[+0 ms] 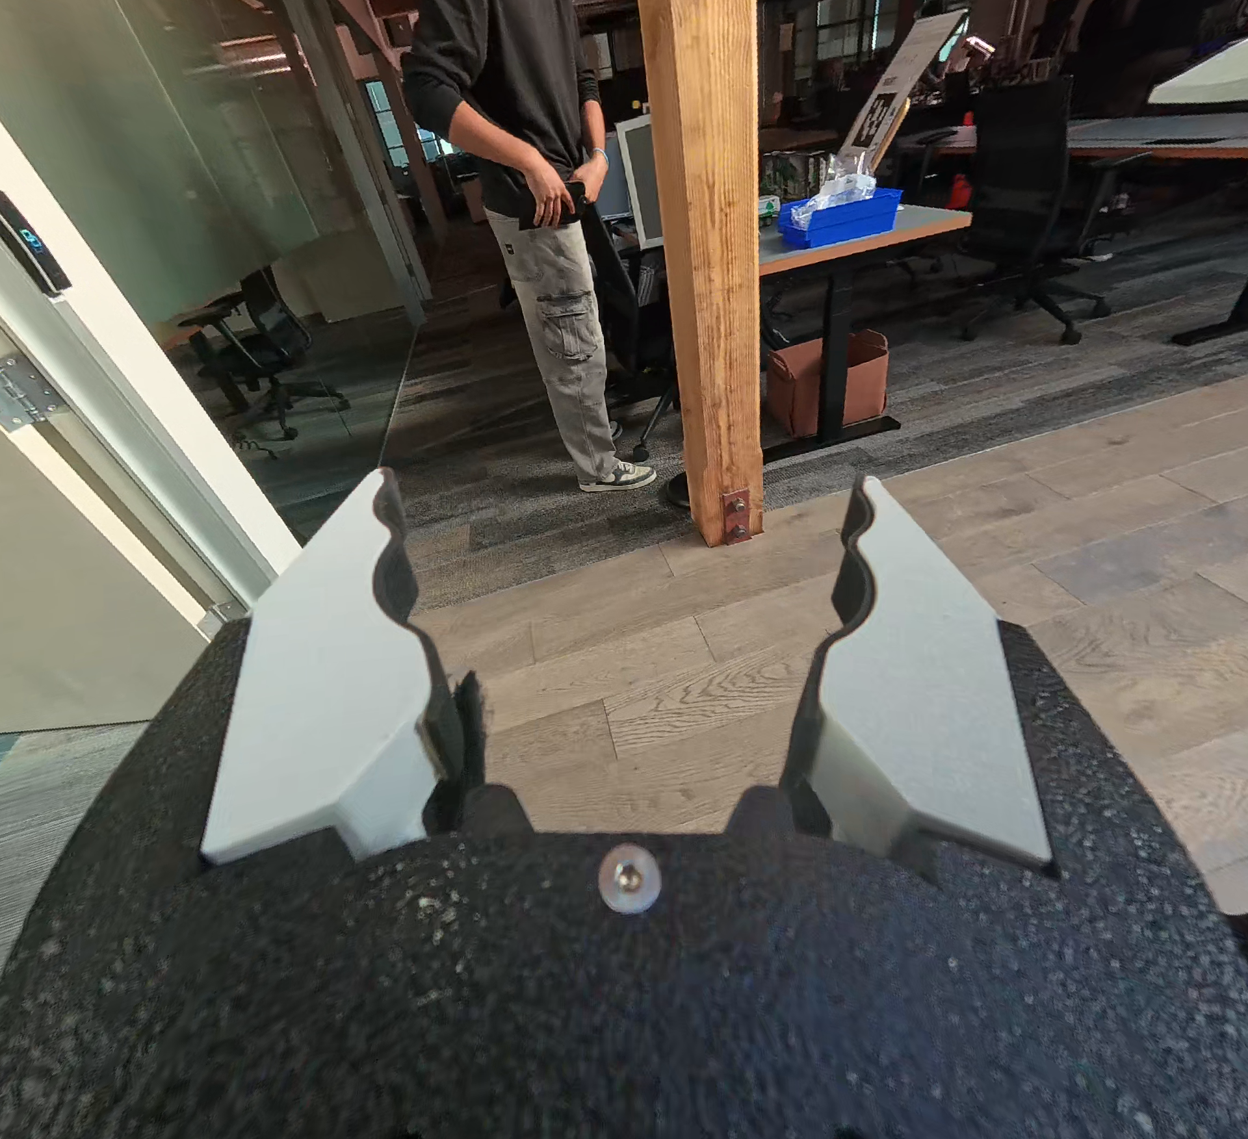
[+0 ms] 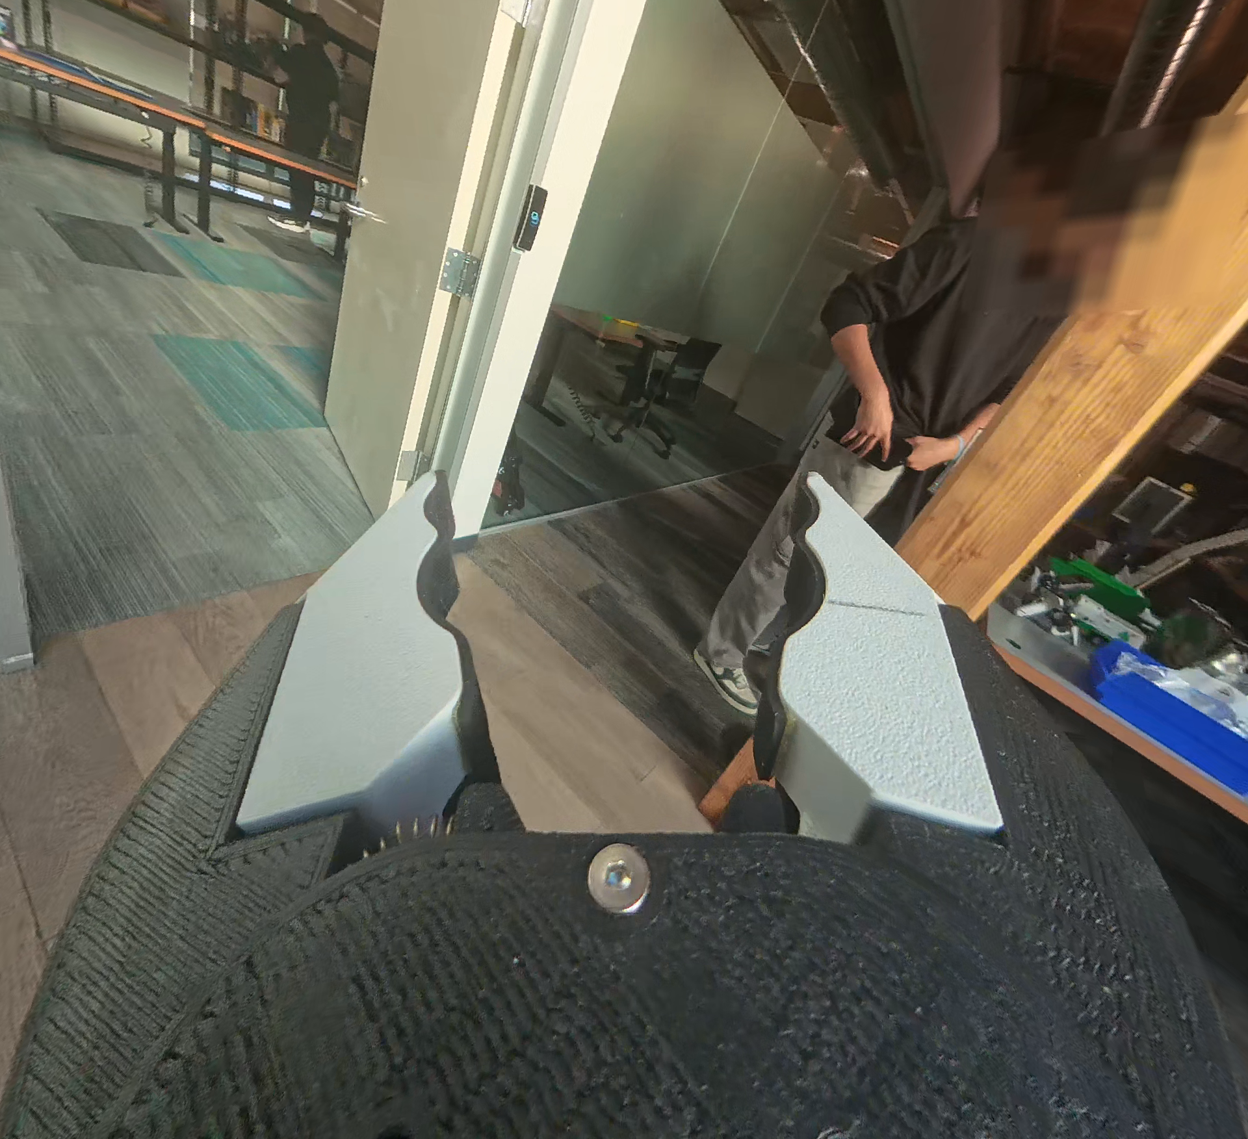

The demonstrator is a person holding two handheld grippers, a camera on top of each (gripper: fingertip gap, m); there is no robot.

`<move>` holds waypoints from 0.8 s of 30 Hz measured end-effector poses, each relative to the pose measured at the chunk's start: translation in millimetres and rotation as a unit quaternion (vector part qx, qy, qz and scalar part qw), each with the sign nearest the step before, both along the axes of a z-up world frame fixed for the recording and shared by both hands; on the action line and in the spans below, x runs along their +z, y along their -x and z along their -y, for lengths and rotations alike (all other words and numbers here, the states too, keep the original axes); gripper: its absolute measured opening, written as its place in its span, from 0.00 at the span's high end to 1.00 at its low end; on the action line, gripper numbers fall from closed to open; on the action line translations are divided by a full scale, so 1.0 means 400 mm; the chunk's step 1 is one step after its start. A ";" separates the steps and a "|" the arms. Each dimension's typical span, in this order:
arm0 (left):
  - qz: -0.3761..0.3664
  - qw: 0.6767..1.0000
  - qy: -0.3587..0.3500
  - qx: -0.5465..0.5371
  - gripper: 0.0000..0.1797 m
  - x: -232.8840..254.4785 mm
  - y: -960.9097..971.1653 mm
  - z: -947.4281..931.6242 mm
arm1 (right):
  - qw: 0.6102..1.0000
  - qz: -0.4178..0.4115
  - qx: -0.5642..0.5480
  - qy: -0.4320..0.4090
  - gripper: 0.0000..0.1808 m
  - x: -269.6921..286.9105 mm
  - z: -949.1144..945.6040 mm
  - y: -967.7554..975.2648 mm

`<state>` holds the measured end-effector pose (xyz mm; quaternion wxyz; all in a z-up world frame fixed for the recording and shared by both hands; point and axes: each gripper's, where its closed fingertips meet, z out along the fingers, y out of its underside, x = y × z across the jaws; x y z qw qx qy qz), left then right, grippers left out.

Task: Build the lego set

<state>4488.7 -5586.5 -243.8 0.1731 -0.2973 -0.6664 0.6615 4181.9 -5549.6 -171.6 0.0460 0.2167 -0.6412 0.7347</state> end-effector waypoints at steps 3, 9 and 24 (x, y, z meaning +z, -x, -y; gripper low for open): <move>0.046 0.998 0.023 0.041 0.16 0.031 -0.002 0.173 | 0.999 0.013 0.049 0.008 0.40 0.029 0.239 -0.006; 0.072 0.984 0.007 0.164 0.12 -0.021 -0.157 0.421 | 0.986 0.054 0.159 0.005 0.37 0.009 0.662 -0.198; -0.052 0.949 0.010 0.312 0.31 -0.030 -0.671 1.192 | 0.914 0.002 0.403 -0.031 0.49 -0.047 1.491 -0.874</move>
